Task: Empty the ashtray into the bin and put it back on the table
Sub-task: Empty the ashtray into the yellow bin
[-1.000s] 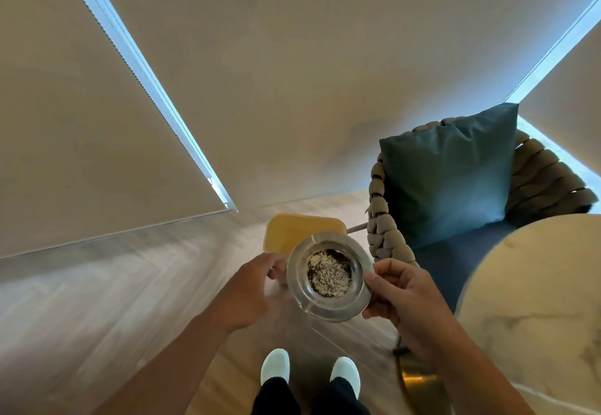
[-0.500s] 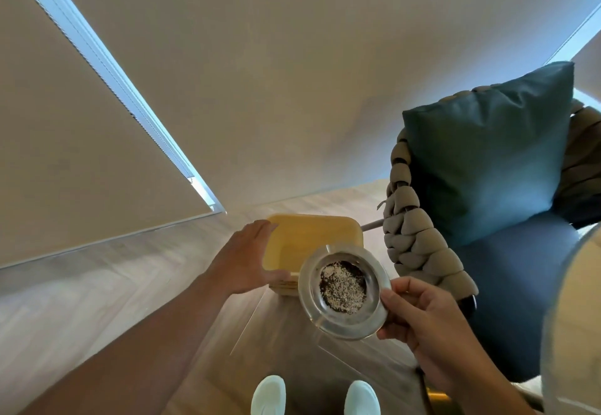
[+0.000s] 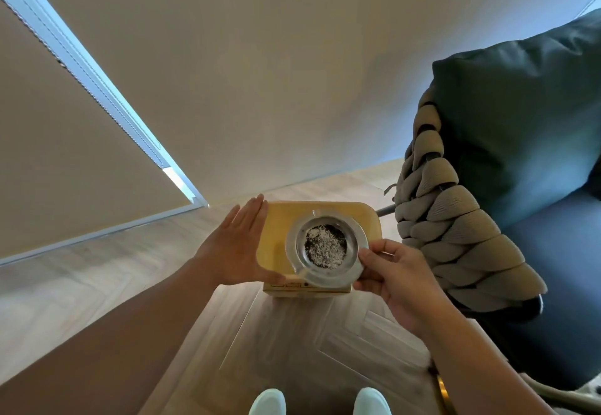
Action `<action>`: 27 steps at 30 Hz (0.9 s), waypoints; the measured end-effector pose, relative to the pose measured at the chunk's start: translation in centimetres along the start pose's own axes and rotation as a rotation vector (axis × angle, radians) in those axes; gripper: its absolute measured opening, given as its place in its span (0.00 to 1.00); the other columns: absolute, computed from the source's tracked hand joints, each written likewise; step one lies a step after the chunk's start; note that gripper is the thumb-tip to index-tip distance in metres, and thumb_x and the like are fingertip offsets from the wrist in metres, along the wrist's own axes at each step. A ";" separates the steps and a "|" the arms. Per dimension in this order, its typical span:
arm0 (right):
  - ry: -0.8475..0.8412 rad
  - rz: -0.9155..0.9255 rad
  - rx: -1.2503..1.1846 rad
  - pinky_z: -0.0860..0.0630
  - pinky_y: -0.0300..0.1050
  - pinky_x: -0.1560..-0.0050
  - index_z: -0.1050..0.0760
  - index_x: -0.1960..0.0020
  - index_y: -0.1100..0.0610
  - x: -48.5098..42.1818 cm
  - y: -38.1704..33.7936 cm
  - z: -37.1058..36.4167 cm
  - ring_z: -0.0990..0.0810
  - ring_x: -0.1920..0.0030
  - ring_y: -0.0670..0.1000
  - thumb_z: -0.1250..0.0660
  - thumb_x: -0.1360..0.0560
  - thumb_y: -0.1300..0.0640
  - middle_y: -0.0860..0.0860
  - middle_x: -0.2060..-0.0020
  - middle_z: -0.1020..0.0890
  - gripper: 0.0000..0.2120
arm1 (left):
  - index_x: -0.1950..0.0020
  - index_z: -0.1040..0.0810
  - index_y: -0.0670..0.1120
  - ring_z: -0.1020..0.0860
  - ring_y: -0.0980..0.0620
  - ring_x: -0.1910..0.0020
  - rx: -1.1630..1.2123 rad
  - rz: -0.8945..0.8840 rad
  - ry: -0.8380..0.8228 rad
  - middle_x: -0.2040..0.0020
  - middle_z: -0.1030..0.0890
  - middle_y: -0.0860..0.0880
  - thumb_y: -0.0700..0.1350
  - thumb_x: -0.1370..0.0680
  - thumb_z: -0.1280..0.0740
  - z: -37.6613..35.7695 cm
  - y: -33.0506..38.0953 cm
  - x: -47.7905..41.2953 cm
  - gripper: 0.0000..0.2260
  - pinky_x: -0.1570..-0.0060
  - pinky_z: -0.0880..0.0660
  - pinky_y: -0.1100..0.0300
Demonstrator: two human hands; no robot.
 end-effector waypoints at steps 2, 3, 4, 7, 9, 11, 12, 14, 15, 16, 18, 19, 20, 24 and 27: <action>0.026 -0.013 0.019 0.19 0.47 0.68 0.23 0.53 0.65 -1.7 0.3 0.1 0.18 0.68 0.55 0.34 0.23 0.66 0.61 0.64 0.16 0.02 | 0.22 0.66 0.45 0.62 0.51 0.21 -0.003 0.006 -0.029 0.19 0.61 0.46 0.85 0.45 0.44 -0.6 -0.4 0.0 0.67 0.23 0.60 0.51; 0.042 -0.016 0.035 0.19 0.47 0.68 0.23 0.52 0.66 -2.6 0.3 0.2 0.18 0.68 0.55 0.33 0.23 0.66 0.61 0.63 0.16 0.02 | 0.22 0.66 0.45 0.60 0.50 0.21 0.005 0.011 -0.034 0.19 0.60 0.46 0.84 0.45 0.42 -0.9 -0.5 0.0 0.68 0.23 0.59 0.52; 0.057 -0.018 0.050 0.19 0.46 0.68 0.23 0.51 0.65 -3.3 0.4 0.4 0.18 0.68 0.55 0.33 0.23 0.66 0.62 0.62 0.16 0.02 | 0.22 0.66 0.45 0.59 0.50 0.20 0.013 0.017 -0.035 0.19 0.59 0.46 0.83 0.45 0.40 -1.0 -0.6 -0.1 0.68 0.23 0.59 0.52; 0.111 -0.011 0.114 0.19 0.45 0.68 0.23 0.52 0.64 -5.6 0.5 0.9 0.17 0.68 0.54 0.32 0.23 0.65 0.61 0.60 0.16 0.02 | 0.22 0.66 0.45 0.57 0.48 0.20 0.012 0.033 -0.036 0.19 0.57 0.46 0.82 0.46 0.38 -1.4 -1.0 -0.5 0.69 0.24 0.59 0.53; 0.150 0.012 0.187 0.19 0.45 0.69 0.23 0.52 0.62 -6.6 0.2 1.3 0.16 0.69 0.53 0.32 0.23 0.63 0.60 0.59 0.16 0.02 | 0.22 0.65 0.45 0.55 0.46 0.21 -0.005 0.038 -0.038 0.19 0.56 0.46 0.83 0.47 0.38 -1.4 -1.1 -0.9 0.69 0.24 0.57 0.52; 0.191 0.091 0.327 0.18 0.45 0.68 0.23 0.54 0.59 -7.4 -0.7 1.3 0.15 0.69 0.53 0.32 0.23 0.62 0.59 0.58 0.15 0.01 | 0.22 0.63 0.46 0.53 0.45 0.21 -0.013 0.039 -0.041 0.20 0.54 0.47 0.83 0.48 0.38 -1.5 -1.3 -1.1 0.68 0.24 0.54 0.52; 0.216 0.167 0.438 0.18 0.45 0.67 0.22 0.56 0.56 -7.6 -1.6 1.2 0.15 0.68 0.52 0.31 0.23 0.61 0.57 0.60 0.15 0.03 | 0.22 0.62 0.46 0.52 0.45 0.22 -0.012 0.040 -0.043 0.20 0.54 0.47 0.83 0.48 0.39 -1.6 -1.3 -1.1 0.68 0.24 0.53 0.51; 0.252 0.411 0.711 0.20 0.37 0.64 0.25 0.60 0.52 -7.0 -4.0 0.2 0.18 0.67 0.46 0.31 0.24 0.60 0.51 0.65 0.17 0.08 | 0.22 0.62 0.46 0.51 0.45 0.22 -0.020 0.035 -0.038 0.20 0.53 0.46 0.83 0.48 0.39 -1.6 -1.3 -1.1 0.68 0.24 0.51 0.51; 0.239 0.555 0.844 0.23 0.34 0.66 0.26 0.61 0.52 -6.3 -4.9 -0.8 0.20 0.67 0.45 0.30 0.25 0.60 0.48 0.66 0.19 0.09 | 0.22 0.62 0.46 0.51 0.45 0.22 -0.022 0.034 -0.037 0.20 0.53 0.46 0.83 0.48 0.38 -1.7 -1.3 -1.1 0.68 0.24 0.51 0.51; 0.206 0.697 0.963 0.25 0.36 0.68 0.26 0.61 0.53 -5.4 -5.3 -2.1 0.22 0.67 0.46 0.30 0.25 0.60 0.49 0.67 0.20 0.08 | 0.22 0.62 0.46 0.51 0.45 0.22 -0.020 0.036 -0.036 0.20 0.53 0.46 0.82 0.48 0.38 -1.7 -1.3 -1.1 0.68 0.24 0.51 0.51; 0.142 0.953 1.182 0.27 0.46 0.72 0.25 0.58 0.58 -3.5 -5.1 -4.5 0.25 0.69 0.53 0.30 0.25 0.62 0.52 0.67 0.22 0.05 | 0.21 0.62 0.46 0.51 0.45 0.22 -0.009 0.039 -0.031 0.20 0.53 0.46 0.82 0.47 0.37 -1.6 -1.4 -1.1 0.68 0.24 0.51 0.51; 0.127 1.062 1.297 0.30 0.45 0.73 0.24 0.58 0.60 -2.6 -4.6 -5.5 0.25 0.70 0.54 0.29 0.27 0.64 0.53 0.67 0.22 0.04 | 0.21 0.62 0.46 0.51 0.46 0.22 -0.003 0.039 -0.030 0.20 0.53 0.46 0.82 0.47 0.36 -1.6 -1.4 -1.0 0.68 0.24 0.51 0.51; 0.112 1.147 1.404 0.33 0.43 0.73 0.23 0.58 0.60 -2.0 -4.0 -6.2 0.25 0.69 0.55 0.27 0.29 0.66 0.54 0.67 0.22 0.05 | 0.21 0.62 0.46 0.50 0.46 0.22 0.001 0.037 -0.027 0.20 0.52 0.46 0.81 0.47 0.36 -1.5 -1.3 -1.0 0.68 0.24 0.51 0.51; 0.049 1.279 1.590 0.26 0.43 0.68 0.20 0.57 0.61 -1.2 -2.0 -7.3 0.21 0.65 0.55 0.24 0.33 0.67 0.55 0.65 0.19 0.08 | 0.21 0.61 0.46 0.49 0.45 0.22 0.005 0.029 -0.019 0.20 0.51 0.47 0.81 0.47 0.35 -1.3 -1.1 -0.9 0.68 0.24 0.49 0.50; 0.079 1.292 1.582 0.23 0.45 0.67 0.19 0.56 0.62 -1.0 -1.9 -6.9 0.20 0.63 0.55 0.24 0.33 0.67 0.56 0.63 0.18 0.08 | 0.21 0.61 0.45 0.50 0.45 0.22 0.003 0.028 -0.029 0.20 0.52 0.46 0.81 0.46 0.35 -1.3 -1.1 -0.8 0.68 0.24 0.49 0.50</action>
Point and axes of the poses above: each hand's wrist, its own x-axis away from the middle knuckle, its own z-axis out of the back of the hand, y = z × x, the point moved 10 cm from there along -x, towards the middle knuckle
